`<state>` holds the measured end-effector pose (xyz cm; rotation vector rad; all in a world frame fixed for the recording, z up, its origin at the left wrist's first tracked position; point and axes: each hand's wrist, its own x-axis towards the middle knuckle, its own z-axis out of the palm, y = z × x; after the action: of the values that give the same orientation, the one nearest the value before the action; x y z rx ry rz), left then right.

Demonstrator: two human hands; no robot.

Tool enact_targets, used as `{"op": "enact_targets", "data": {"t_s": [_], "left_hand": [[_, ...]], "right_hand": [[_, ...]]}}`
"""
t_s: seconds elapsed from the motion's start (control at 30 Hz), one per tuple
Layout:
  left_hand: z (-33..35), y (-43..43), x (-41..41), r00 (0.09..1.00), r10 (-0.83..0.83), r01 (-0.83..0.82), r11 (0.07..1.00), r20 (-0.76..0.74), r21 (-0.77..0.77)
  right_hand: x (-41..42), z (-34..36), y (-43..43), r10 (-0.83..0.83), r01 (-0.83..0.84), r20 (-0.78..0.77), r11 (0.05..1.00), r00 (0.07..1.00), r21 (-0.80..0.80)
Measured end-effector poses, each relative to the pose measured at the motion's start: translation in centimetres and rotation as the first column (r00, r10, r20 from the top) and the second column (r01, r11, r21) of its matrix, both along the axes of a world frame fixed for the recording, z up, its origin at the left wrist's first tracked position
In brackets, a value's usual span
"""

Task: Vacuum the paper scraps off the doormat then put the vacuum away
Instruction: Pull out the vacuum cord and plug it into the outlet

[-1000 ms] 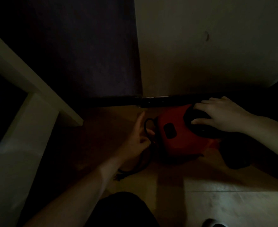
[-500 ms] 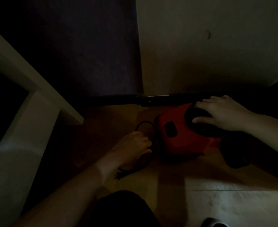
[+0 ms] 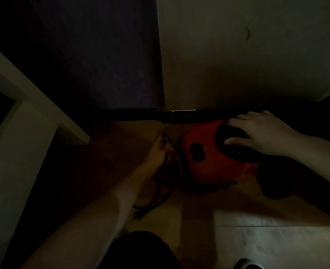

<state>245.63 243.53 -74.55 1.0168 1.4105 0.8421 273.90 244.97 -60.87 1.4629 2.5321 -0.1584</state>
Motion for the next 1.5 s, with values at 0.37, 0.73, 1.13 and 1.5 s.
{"op": "enact_targets", "data": {"t_s": [0.37,0.73,1.13,1.5], "left_hand": [[7.9,-1.7,-3.6,0.550,-0.568,0.710,0.704,-0.612,-0.016],[5.5,-3.4,-1.6,0.574,-0.814,0.780,0.510,0.090,-0.364],[2.0,-0.6,-0.9,0.974,-0.222,0.224,0.974,0.054,-0.033],[5.2,-1.1,-1.6,0.548,-0.727,0.753,0.644,-0.414,-0.135]], "right_hand": [[0.0,0.2,0.0,0.011,-0.012,0.033,1.000,0.999,0.010],[0.0,0.0,-0.3,-0.003,0.003,0.017,1.000,1.000,0.016],[0.0,0.1,-0.1,-0.006,0.006,0.024,1.000,1.000,0.002],[0.0,0.1,-0.2,-0.004,0.004,0.046,1.000,0.999,-0.001]]}}
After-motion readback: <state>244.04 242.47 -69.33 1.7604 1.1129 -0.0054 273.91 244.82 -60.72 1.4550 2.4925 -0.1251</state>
